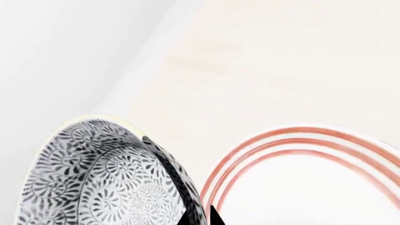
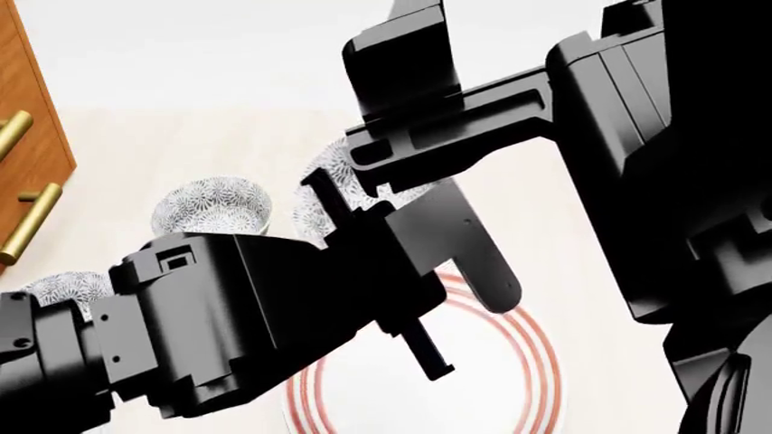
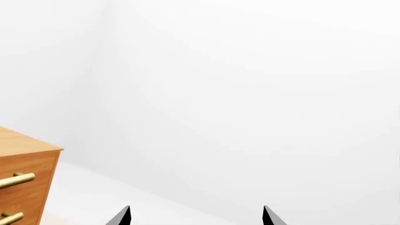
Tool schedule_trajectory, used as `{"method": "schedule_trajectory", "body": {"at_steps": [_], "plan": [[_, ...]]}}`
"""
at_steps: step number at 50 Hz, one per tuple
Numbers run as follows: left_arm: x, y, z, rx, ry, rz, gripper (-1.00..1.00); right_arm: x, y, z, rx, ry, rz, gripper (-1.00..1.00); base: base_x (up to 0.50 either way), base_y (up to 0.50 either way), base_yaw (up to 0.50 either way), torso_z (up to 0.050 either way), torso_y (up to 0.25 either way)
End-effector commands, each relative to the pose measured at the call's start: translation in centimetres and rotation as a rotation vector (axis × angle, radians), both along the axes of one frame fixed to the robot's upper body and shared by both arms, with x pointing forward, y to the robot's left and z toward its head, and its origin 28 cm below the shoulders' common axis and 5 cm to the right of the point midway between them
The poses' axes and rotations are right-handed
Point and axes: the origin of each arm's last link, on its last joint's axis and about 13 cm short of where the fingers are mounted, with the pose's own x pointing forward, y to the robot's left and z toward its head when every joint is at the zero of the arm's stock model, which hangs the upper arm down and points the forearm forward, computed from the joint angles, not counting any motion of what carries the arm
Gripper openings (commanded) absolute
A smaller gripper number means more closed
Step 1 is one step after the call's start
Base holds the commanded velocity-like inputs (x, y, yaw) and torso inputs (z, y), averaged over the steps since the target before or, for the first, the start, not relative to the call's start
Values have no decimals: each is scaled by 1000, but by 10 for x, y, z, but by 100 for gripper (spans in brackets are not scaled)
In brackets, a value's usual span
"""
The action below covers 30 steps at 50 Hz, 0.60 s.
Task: Put the bowl at the front on the plate.
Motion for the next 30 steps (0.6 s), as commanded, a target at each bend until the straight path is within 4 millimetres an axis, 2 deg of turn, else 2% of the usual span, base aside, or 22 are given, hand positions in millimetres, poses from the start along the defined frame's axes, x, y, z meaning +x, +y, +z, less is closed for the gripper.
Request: {"method": "schedule_trajectory", "body": {"at_steps": [1,15,30], "plan": [[-1,0,9,44,-3,-32,-100,-2,-1,-2,4,1,-5,100,0,0,0,0,0],[-6,0,-8,91,22,-49,-100,-5,-2,2,4,-13,-7,100,0,0,0,0,0],[-12,-3,-13,97,49,-89,-100,-6,-3,3,2,-17,-7,100,0,0,0,1,1]]}}
